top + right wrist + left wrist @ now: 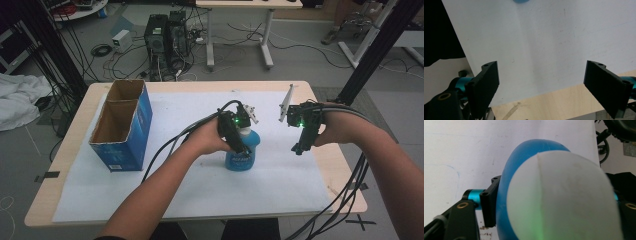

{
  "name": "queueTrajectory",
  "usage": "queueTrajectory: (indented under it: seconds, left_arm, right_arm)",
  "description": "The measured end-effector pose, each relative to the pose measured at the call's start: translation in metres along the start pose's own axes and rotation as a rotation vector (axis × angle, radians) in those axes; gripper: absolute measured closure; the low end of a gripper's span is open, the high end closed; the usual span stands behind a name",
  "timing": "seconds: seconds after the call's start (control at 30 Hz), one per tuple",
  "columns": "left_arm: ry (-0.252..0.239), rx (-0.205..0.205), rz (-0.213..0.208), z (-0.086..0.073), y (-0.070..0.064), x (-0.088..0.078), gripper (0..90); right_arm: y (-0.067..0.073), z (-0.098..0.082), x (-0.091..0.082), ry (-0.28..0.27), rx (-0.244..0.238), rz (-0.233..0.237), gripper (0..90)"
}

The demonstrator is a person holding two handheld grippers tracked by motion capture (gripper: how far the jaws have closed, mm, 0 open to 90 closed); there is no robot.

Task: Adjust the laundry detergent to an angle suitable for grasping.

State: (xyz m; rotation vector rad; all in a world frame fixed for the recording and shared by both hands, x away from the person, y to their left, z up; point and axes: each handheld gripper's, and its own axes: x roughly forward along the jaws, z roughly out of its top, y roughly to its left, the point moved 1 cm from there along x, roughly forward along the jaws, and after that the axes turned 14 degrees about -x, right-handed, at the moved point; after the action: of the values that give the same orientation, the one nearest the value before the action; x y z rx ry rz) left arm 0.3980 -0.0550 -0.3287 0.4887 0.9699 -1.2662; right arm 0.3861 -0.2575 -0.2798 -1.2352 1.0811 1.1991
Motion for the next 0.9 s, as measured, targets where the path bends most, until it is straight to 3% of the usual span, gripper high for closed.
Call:
queueTrajectory:
  seconds: [0.17,0.47,0.9]
  left_arm:
    - [0.001,0.007,0.026,-0.0004,-0.0008,0.0007,37.8]
    - [0.007,0.031,0.055,-0.001,-0.0052,0.0003,38.7]
    - [0.024,0.068,0.057,0.0007,-0.0102,-0.0027,39.0]
  right_arm:
    - [-0.0002,0.0009,0.0008,-0.001,0.0,-0.001,12.2]
    - [-0.0005,0.0001,0.0008,0.0,0.001,-0.001,12.2]
    - [0.0005,0.0005,0.0013,0.0,0.004,0.002,12.2]
